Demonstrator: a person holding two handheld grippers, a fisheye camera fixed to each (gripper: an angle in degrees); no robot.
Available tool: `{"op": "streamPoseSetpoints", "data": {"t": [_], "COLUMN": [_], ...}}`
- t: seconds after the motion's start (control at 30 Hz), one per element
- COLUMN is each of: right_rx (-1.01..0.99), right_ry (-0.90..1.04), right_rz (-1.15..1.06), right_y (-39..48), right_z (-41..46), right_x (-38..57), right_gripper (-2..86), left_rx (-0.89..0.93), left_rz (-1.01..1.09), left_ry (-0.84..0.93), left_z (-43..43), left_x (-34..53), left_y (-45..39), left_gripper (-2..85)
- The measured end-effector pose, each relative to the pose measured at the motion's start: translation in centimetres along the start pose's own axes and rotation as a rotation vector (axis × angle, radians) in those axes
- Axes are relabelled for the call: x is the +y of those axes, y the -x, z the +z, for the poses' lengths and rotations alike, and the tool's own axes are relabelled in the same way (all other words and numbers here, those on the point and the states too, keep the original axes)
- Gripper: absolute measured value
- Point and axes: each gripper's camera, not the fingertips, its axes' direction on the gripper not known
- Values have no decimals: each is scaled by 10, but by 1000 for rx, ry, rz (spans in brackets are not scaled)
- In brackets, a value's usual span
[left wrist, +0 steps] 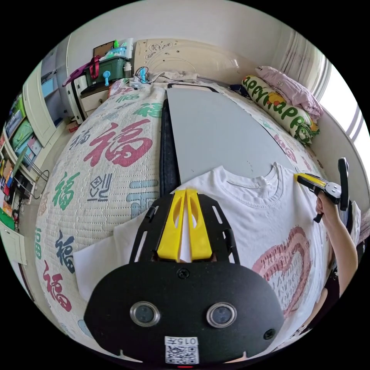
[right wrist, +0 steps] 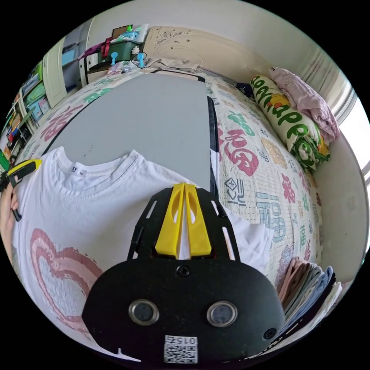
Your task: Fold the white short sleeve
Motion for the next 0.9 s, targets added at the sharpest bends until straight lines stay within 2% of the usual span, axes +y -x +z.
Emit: {"op": "streamPoseSetpoints", "data": {"t": [0.07, 0.17, 0.23, 0.3, 0.43, 0.53, 0.67, 0.8, 0.9], "right_rx": [67, 58, 78, 68, -149, -290, -383, -461, -589], "right_ry": [6, 48, 34, -21, -173, -219, -109, -3, -40], "right_rz": [-31, 11, 76, 101, 105, 102, 304, 426, 479], "right_y": [7, -8, -32, -63, -148, -199, -254, -281, -304], "right_z": [-9, -32, -58, -93, -211, -289, -349, -377, -410], "right_x": [-1, 3, 17, 46, 170, 285, 430, 505, 531], "right_gripper": [-10, -10, -10, -10, -8, 1, 48, 81, 103], "left_rx": [-51, -107, -145, -86, 95, 202, 305, 304, 302], "left_rz": [36, 26, 18, 23, 9, -85, -299, -449, -533], "left_ry": [2, -4, -98, -191, -325, -240, -173, -151, -114], "left_z": [-2, -20, -55, -102, -225, -286, -336, -367, -378], "left_x": [0, 13, 37, 74, 216, 338, 520, 623, 669], "left_y": [-14, -22, -21, -14, 23, 53, 70, 70, 79], "left_gripper": [-3, 22, 51, 68, 75, 89, 101, 127, 130]}}
